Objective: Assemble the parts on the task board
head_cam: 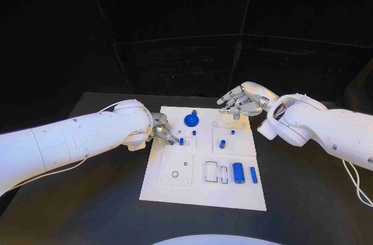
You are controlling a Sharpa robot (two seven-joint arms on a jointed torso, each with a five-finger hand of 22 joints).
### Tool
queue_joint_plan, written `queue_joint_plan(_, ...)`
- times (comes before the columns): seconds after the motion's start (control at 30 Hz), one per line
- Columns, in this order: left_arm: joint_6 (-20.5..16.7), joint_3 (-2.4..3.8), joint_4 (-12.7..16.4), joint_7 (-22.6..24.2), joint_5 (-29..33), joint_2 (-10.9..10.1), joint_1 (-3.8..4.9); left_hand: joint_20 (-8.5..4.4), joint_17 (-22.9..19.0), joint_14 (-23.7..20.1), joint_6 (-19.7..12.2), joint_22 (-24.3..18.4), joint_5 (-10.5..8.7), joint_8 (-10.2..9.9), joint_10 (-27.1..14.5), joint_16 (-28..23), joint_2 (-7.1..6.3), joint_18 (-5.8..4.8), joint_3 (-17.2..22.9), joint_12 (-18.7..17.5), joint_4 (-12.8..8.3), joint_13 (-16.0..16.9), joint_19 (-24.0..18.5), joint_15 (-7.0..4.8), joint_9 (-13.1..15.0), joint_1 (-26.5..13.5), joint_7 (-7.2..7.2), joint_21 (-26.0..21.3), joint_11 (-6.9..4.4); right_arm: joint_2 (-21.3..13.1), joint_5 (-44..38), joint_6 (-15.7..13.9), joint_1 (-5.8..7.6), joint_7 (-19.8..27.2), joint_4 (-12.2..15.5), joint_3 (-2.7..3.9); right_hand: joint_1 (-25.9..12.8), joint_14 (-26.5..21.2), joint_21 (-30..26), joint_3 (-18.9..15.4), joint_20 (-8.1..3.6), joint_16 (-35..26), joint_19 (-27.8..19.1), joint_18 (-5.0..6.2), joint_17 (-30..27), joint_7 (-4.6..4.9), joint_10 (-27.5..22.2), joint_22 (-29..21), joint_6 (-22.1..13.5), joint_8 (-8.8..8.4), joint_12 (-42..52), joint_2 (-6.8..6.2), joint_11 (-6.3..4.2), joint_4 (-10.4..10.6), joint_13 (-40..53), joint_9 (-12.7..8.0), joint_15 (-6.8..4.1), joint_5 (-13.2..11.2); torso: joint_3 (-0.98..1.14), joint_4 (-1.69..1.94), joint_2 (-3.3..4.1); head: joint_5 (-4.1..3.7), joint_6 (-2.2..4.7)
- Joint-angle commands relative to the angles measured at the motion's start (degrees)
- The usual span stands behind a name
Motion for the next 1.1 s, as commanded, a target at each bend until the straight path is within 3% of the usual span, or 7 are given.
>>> queue_joint_plan(0.03, 0.59, -0.08, -0.18, -0.91, -0.14, 0.06, -0.12, -0.25, 15.09, 5.94, 0.13, 0.11, 0.07, -0.15, 0.55, 0.37, 0.04, -0.19, -1.01, 0.26, 0.44, 0.11, 0.29, -0.38, -0.05, -0.93, 0.18, 0.14, -0.03, -0.03, -0.06, 0.29, 0.11, 0.16, 0.13, 0.03, -0.45, -0.24, -0.32, 0.02, 0.41, -0.3, -0.17, 0.66, 0.07, -0.06, -0.5, -0.09, -0.47, 0.37, 0.34, 0.16, 0.08, 0.44, -0.07, 0.07, 0.03, 0.32, 0.0, 0.06, 0.01, -0.01, 0.02)
queue_joint_plan(0.4, -2.82, -0.05, 0.37, -0.05, 0.2, -0.92, -0.14, -0.34, 15.09, 5.94, 0.14, -0.01, 0.08, -0.25, 0.12, 0.37, -1.53, -0.13, -9.42, -0.12, 4.55, -0.52, 0.29, -0.45, -0.19, -4.9, 0.08, -0.17, -0.09, -0.09, -0.06, 0.3, 0.11, 0.16, 0.1, 0.03, -0.52, -0.26, -0.35, -0.01, 0.42, -0.31, -0.18, 0.66, 0.09, -0.04, -0.53, -0.1, -0.49, 0.39, 0.37, 0.15, 0.09, 0.49, -0.09, 0.08, 0.05, 0.31, -0.08, 0.05, 0.01, -0.2, 0.13)
queue_joint_plan(0.67, -10.16, 0.03, 1.82, 5.93, 7.12, -2.95, -0.07, 1.31, 14.23, 5.68, -8.1, -5.02, 0.59, -5.01, -10.53, -0.25, 1.52, 0.76, -13.16, -11.03, 5.42, -14.7, -1.74, 1.86, -3.0, -0.35, 3.54, -4.81, 2.84, -0.1, -0.06, 0.32, 0.11, 0.17, -0.04, 0.03, -0.52, -0.26, -0.35, -0.01, 0.42, -0.31, -0.18, 0.66, 0.09, -0.04, -0.53, -0.1, -0.49, 0.39, 0.37, 0.15, 0.09, 0.49, -0.09, 0.08, 0.05, 0.31, -0.1, 0.08, 0.01, -0.49, 0.19)
queue_joint_plan(0.8, -13.18, 0.05, 1.99, 12.11, 12.3, -3.38, 0.02, 2.82, 3.11, 1.49, -10.48, -20.65, 0.88, -5.91, -16.7, -9.26, 2.91, 3.87, -13.86, -15.29, 4.83, -18.32, -9.21, 3.36, -4.6, 3.75, 5.13, -19.67, 4.53, -0.06, -0.06, 0.33, 0.11, 0.19, -0.14, 0.03, -0.7, -0.31, -0.42, -0.09, 0.46, -0.34, -0.19, 0.65, 0.14, -0.02, -0.6, -0.13, -0.57, 0.42, 0.45, 0.16, 0.13, 0.64, -0.14, 0.08, 0.08, 0.28, -0.01, 0.13, 0.0, -0.53, 0.32)
queue_joint_plan(0.87, -14.62, 0.05, 1.91, 15.88, 14.34, -3.44, 0.07, 3.87, -9.87, -4.94, -12.75, -32.4, 0.97, -7.65, -21.97, -21.69, 1.86, 5.89, -15.83, -20.12, 4.8, -21.51, -15.74, 4.39, -6.48, 5.22, 6.05, -31.92, 5.66, -0.03, -0.06, 0.33, 0.11, 0.2, -0.19, 0.03, -0.8, -0.32, -0.45, -0.13, 0.47, -0.36, -0.2, 0.65, 0.17, -0.01, -0.63, -0.15, -0.6, 0.44, 0.5, 0.17, 0.15, 0.73, -0.16, 0.08, 0.1, 0.26, -0.02, 0.14, -0.01, -0.56, 0.34)
queue_joint_plan(1.0, -16.32, 0.05, 1.54, 21.9, 16.01, -3.17, 0.13, 4.76, -16.6, -6.55, -12.32, -35.68, 0.79, -8.49, -22.01, -28.73, 2.38, 6.12, -18.47, -22.42, 3.78, -25.4, -15.23, 4.88, -9.34, 9.65, 6.77, -36.14, 6.4, 0.0, -0.06, 0.34, 0.11, 0.21, -0.26, 0.03, -0.8, -0.32, -0.45, -0.13, 0.47, -0.36, -0.2, 0.65, 0.17, -0.01, -0.63, -0.15, -0.6, 0.44, 0.5, 0.17, 0.15, 0.73, -0.16, 0.08, 0.1, 0.26, -0.01, 0.12, 0.03, -0.51, 0.49)
queue_joint_plan(1.1, -17.65, 0.03, 0.61, 26.23, 14.96, -2.27, 0.15, 4.93, -21.27, -9.01, -11.64, -36.77, 0.94, -8.62, -23.47, -33.44, 3.7, 6.09, -16.76, -23.9, 0.59, -27.14, -15.67, 5.19, -10.35, 15.57, 7.19, -37.69, 6.6, 0.03, -0.06, 0.33, 0.11, 0.21, -0.29, 0.03, -0.8, -0.32, -0.45, -0.13, 0.47, -0.36, -0.2, 0.65, 0.17, -0.01, -0.63, -0.15, -0.6, 0.44, 0.5, 0.17, 0.15, 0.73, -0.16, 0.08, 0.1, 0.26, 0.01, 0.14, 0.05, -0.52, 0.55)
